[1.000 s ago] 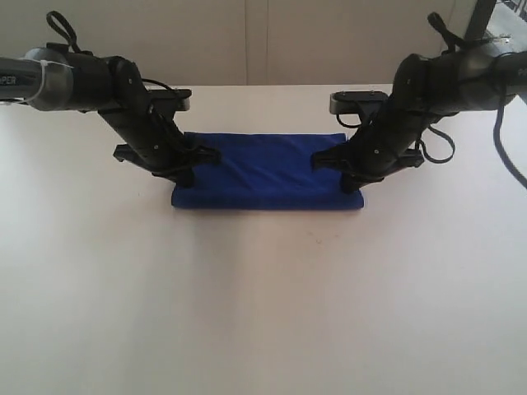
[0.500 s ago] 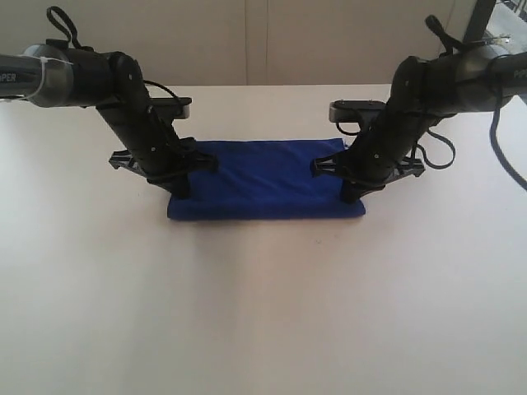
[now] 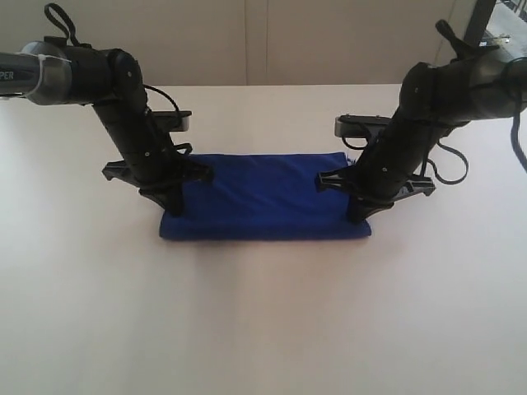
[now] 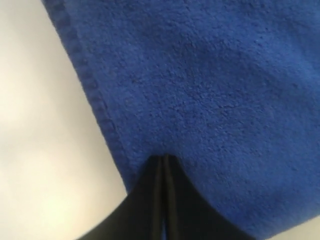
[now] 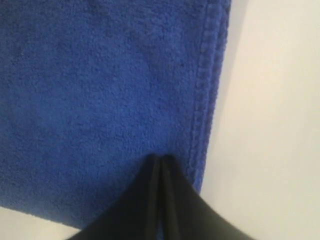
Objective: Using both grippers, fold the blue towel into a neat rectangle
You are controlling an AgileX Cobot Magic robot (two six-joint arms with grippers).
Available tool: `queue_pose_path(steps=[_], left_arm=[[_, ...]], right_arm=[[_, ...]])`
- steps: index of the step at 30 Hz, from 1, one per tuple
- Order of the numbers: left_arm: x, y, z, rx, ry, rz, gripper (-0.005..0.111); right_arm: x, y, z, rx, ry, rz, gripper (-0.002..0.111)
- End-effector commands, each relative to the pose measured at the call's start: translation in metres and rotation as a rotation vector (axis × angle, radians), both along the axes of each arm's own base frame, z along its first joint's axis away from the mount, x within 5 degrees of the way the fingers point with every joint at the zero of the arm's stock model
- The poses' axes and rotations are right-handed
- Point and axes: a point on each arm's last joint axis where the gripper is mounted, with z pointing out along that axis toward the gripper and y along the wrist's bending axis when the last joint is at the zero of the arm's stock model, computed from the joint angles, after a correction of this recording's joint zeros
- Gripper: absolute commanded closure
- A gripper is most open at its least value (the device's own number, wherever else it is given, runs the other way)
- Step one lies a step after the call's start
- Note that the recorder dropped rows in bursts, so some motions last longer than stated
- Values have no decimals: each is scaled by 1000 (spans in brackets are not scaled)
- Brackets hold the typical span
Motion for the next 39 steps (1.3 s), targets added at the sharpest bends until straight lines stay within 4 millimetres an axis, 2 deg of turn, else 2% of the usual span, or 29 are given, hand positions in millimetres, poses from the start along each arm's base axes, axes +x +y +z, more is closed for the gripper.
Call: queue_pose_path(steps=[1, 32, 39], left_arm=[[-13, 5, -12, 52, 145, -26, 107], [-6, 3, -10, 15, 74, -2, 107], [-4, 3, 5, -1, 3, 4, 107]], right_arm=[[-13, -5, -6, -23, 24, 0, 108], [-15, 5, -8, 10, 5, -23, 108], [-13, 5, 11, 28, -67, -42, 108]])
